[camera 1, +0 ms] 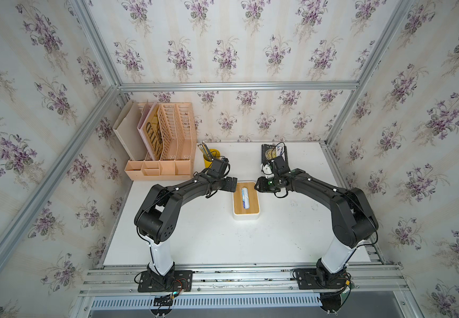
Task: Put the tissue paper into the tissue box
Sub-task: Move the tissue box to the center of the board.
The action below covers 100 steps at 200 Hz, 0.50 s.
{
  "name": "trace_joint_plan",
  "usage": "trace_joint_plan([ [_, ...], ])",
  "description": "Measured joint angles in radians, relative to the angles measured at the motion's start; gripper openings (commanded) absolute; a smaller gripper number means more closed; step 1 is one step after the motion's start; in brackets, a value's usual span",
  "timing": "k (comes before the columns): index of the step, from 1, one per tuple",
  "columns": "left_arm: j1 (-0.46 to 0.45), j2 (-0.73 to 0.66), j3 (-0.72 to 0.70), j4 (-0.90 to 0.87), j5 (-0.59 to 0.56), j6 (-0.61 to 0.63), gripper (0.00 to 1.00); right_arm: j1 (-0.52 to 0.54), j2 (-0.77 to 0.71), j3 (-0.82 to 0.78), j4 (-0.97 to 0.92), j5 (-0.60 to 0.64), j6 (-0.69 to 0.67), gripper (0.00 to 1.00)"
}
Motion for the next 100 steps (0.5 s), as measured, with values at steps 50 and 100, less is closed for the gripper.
trace_joint_plan([
  [50, 0.001, 0.014, 0.006, 0.019, 0.009, -0.001, 0.97, 0.000, 0.047, 0.022, 0.008, 0.013, 0.000, 0.39],
  [100, 0.002, 0.023, 0.006, 0.037, 0.019, -0.001, 0.97, 0.000, 0.077, 0.034, 0.054, -0.005, 0.000, 0.35],
])
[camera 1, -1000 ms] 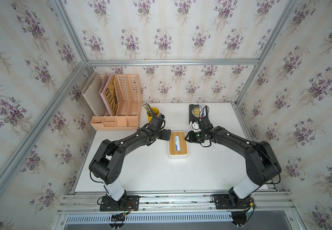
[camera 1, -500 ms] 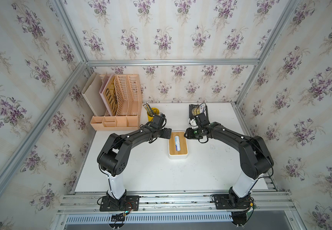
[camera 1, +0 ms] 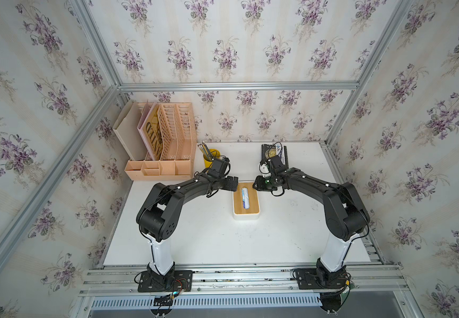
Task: Put the tissue paper into the tissue box
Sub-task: Move the tissue box to the center of the board, then reset both arms
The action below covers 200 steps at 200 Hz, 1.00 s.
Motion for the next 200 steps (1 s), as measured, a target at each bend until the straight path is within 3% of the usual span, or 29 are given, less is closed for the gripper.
trace_joint_plan([
  [79, 0.002, 0.006, 0.000, 0.008, 0.013, -0.007, 0.97, 0.000, -0.002, -0.031, 0.065, -0.019, 0.000, 0.34],
  [118, 0.002, -0.048, -0.026, -0.006, 0.005, 0.004, 0.99, 0.001, -0.053, 0.033, -0.016, 0.020, -0.019, 0.57],
  [157, 0.014, -0.237, -0.099, 0.013, -0.064, 0.055, 0.99, -0.011, -0.179, 0.113, -0.019, 0.107, -0.073, 0.69],
  [178, 0.032, -0.363, -0.182, 0.052, -0.137, 0.105, 0.99, -0.027, -0.239, 0.072, 0.006, 0.153, -0.106, 0.68],
  [200, 0.046, -0.486, -0.301, 0.105, -0.241, 0.180, 0.99, -0.035, -0.300, -0.006, 0.047, 0.239, -0.145, 0.86],
])
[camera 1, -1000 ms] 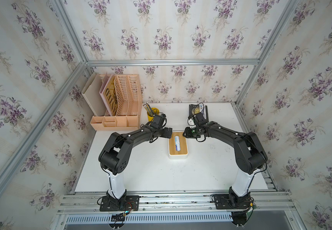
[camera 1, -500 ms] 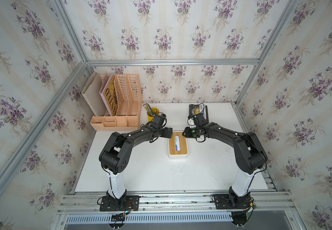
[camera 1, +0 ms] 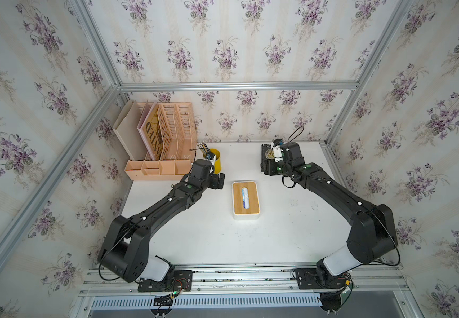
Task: Put the tissue paper into the tissue box
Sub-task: Reset both arms
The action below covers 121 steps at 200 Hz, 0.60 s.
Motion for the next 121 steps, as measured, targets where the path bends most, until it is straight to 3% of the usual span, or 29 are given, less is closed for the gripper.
trace_joint_plan([
  [16, 0.021, -0.070, -0.090, 0.066, -0.062, 0.058, 0.99, -0.005, -0.033, -0.064, 0.039, 0.098, -0.020, 1.00],
  [66, 0.167, -0.187, -0.326, 0.232, -0.131, 0.101, 0.99, -0.109, -0.032, -0.292, 0.279, 0.305, -0.141, 1.00],
  [92, 0.222, -0.218, -0.424, 0.333, -0.148, 0.124, 0.99, -0.134, -0.039, -0.533, 0.559, 0.368, -0.225, 1.00],
  [121, 0.275, -0.165, -0.602, 0.588, -0.174, 0.163, 0.99, -0.199, -0.045, -0.784, 0.893, 0.345, -0.290, 1.00],
])
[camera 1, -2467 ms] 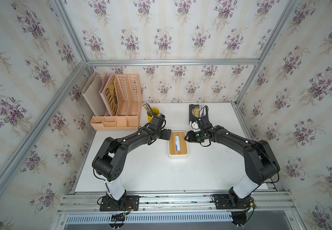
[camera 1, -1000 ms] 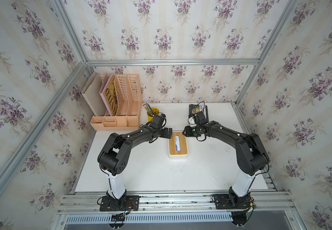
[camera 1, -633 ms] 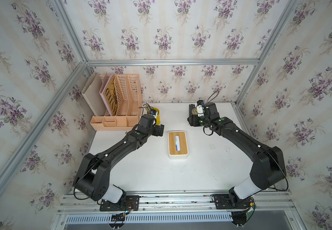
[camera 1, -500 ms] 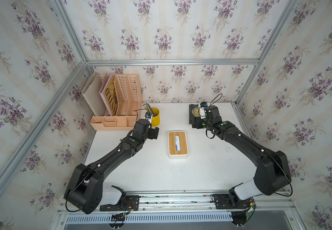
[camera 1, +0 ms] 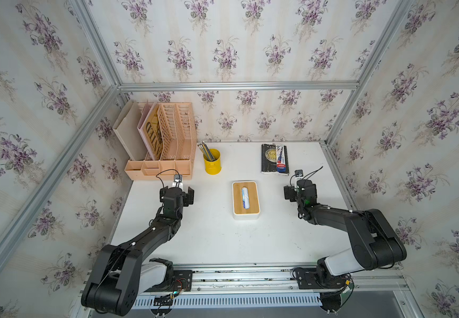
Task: Put the tissue paper into the tissue box
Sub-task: Reset both arms
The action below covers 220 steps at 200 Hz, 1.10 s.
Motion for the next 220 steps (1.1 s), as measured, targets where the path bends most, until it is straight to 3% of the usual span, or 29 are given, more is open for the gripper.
trace_joint_plan([
  [25, 0.060, 0.132, -0.097, 0.259, 0.006, 0.023, 1.00, -0.084, 0.015, -0.045, 0.178, -0.054, 0.022, 1.00],
  [57, 0.117, 0.350, -0.113, 0.539, 0.079, 0.022, 0.99, -0.119, 0.007, -0.111, 0.359, -0.129, 0.049, 1.00],
  [110, 0.136, 0.290, 0.076, 0.397, 0.169, 0.014, 0.99, -0.139, 0.040, -0.225, 0.602, -0.155, 0.079, 1.00],
  [163, 0.136, 0.300, 0.078, 0.318, 0.195, 0.023, 0.99, -0.142, 0.039, -0.261, 0.723, -0.193, 0.077, 1.00],
  [220, 0.136, 0.300, 0.078, 0.304, 0.202, 0.023, 0.99, -0.143, 0.039, -0.237, 0.710, -0.211, 0.075, 1.00],
])
